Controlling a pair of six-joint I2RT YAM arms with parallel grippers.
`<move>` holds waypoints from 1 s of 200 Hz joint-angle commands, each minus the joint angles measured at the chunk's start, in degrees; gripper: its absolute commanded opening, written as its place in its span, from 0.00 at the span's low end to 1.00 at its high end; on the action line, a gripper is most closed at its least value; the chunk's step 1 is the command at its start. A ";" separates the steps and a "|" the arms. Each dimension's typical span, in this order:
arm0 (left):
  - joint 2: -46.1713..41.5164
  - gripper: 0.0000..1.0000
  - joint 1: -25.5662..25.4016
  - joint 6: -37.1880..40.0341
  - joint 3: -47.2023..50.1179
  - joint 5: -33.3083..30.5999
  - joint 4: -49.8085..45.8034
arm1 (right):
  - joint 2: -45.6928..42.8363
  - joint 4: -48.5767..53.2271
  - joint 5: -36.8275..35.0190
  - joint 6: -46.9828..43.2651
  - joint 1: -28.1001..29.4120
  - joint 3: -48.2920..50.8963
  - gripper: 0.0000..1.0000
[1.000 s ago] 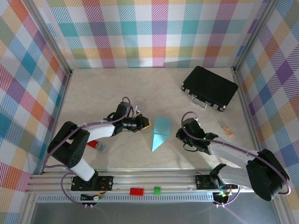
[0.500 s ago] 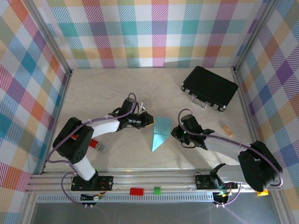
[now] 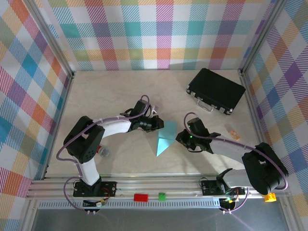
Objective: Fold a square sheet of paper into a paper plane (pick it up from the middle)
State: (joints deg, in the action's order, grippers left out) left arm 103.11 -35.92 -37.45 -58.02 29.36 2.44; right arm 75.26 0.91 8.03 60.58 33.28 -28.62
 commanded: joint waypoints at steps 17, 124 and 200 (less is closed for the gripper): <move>2.46 0.13 -0.29 1.76 0.02 -1.60 -2.44 | 1.70 -1.00 2.84 -0.31 -0.36 -1.39 0.22; -2.53 0.12 -0.53 0.92 0.60 1.77 -1.29 | -1.30 -2.07 5.43 -2.48 -0.41 -0.98 0.35; 2.81 0.09 -0.46 0.83 -0.02 -1.46 -2.32 | 3.75 -7.19 11.00 -1.92 -0.35 -1.47 0.44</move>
State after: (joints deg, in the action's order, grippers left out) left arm 103.20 -35.92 -36.56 -57.58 27.94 0.14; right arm 77.01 -3.73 15.84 59.05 33.28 -28.64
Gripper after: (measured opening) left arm 0.099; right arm 0.422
